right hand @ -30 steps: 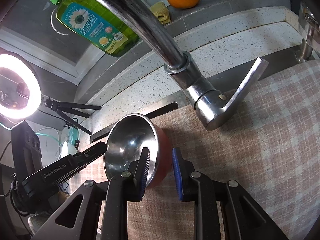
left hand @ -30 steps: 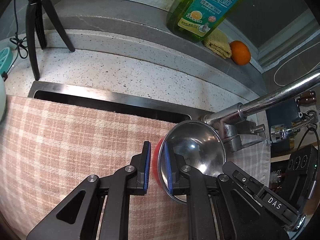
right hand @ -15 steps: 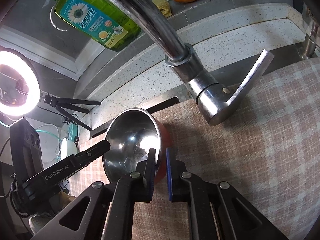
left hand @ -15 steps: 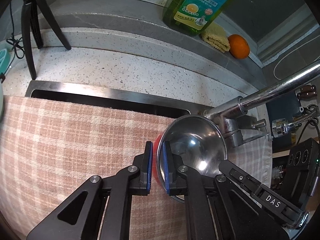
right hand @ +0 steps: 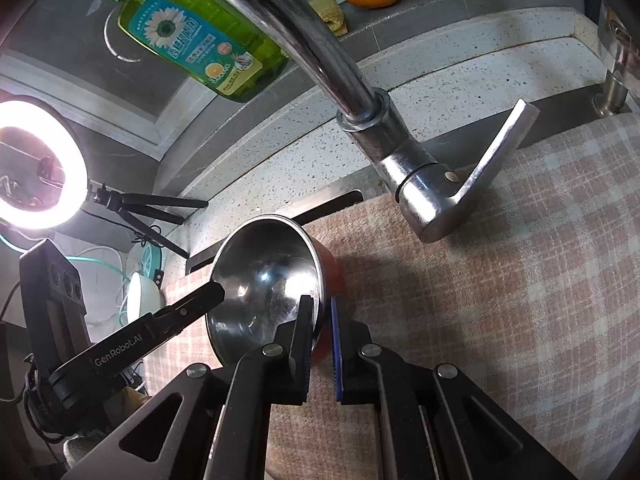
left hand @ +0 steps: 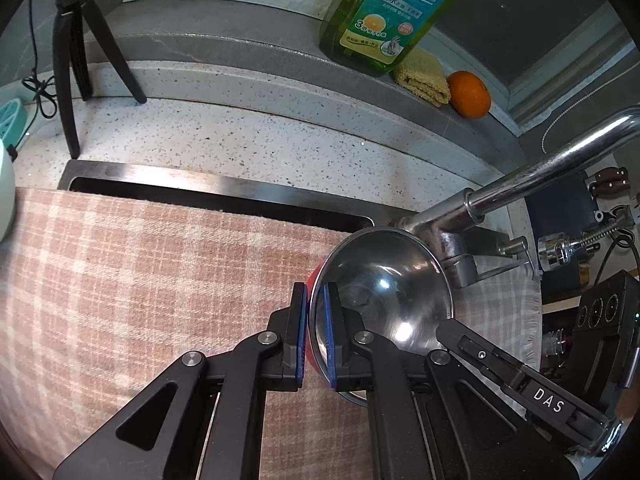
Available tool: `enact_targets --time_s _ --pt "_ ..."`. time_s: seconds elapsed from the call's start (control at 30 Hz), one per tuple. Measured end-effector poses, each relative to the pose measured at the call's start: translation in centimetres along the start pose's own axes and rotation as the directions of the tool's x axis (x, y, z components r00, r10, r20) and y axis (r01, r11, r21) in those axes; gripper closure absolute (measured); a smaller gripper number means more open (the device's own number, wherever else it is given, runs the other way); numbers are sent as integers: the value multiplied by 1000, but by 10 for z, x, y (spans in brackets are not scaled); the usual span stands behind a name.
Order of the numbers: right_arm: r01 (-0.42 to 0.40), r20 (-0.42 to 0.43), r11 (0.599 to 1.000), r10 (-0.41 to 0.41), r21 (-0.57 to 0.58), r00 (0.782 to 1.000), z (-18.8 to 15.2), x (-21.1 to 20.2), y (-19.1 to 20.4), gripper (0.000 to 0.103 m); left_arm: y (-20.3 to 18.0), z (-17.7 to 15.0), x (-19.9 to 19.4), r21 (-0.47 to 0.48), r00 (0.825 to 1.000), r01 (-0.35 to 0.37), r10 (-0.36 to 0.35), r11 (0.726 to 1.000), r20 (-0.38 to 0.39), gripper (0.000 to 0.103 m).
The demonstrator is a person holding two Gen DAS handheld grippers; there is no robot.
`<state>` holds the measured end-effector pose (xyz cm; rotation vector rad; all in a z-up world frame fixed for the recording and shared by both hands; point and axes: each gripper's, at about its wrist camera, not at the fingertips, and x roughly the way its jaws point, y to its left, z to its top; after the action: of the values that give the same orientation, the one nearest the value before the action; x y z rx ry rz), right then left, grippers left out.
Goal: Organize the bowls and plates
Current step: 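Lower the steel bowl into the red bowl with both grippers, then carry the nested bowls with both grippers beside the plate stack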
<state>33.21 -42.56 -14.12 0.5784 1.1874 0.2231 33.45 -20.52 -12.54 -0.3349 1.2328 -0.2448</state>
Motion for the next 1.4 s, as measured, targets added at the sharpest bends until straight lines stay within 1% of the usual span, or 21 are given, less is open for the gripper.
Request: enact_targets --time_s 0.3,0.47,0.7,0.97,1.23,1.4 --pt "-5 20 999 5 -35 1000 -8 -24 16 95 -1 -11 -24 4 1000 21 -21 1000 21 97" --pt "-9 35 998 11 -56 999 -18 -39 29 95 1 -19 -42 10 999 27 -27 1000 41 97" --pt "-18 48 997 22 -70 999 -35 -50 50 95 9 -32 -68 16 997 33 -34 999 64 97" --pt "-33 45 996 37 -88 998 -61 -55 74 95 30 -49 -98 8 995 33 -34 999 91 97" --pt "-60 27 991 63 -119 998 -92 -49 107 95 63 -71 -132 -15 992 18 -16 1000 122 97" --pt "-82 16 988 84 -132 996 -110 -45 128 95 85 -86 -149 -45 990 19 -13 999 139 97"
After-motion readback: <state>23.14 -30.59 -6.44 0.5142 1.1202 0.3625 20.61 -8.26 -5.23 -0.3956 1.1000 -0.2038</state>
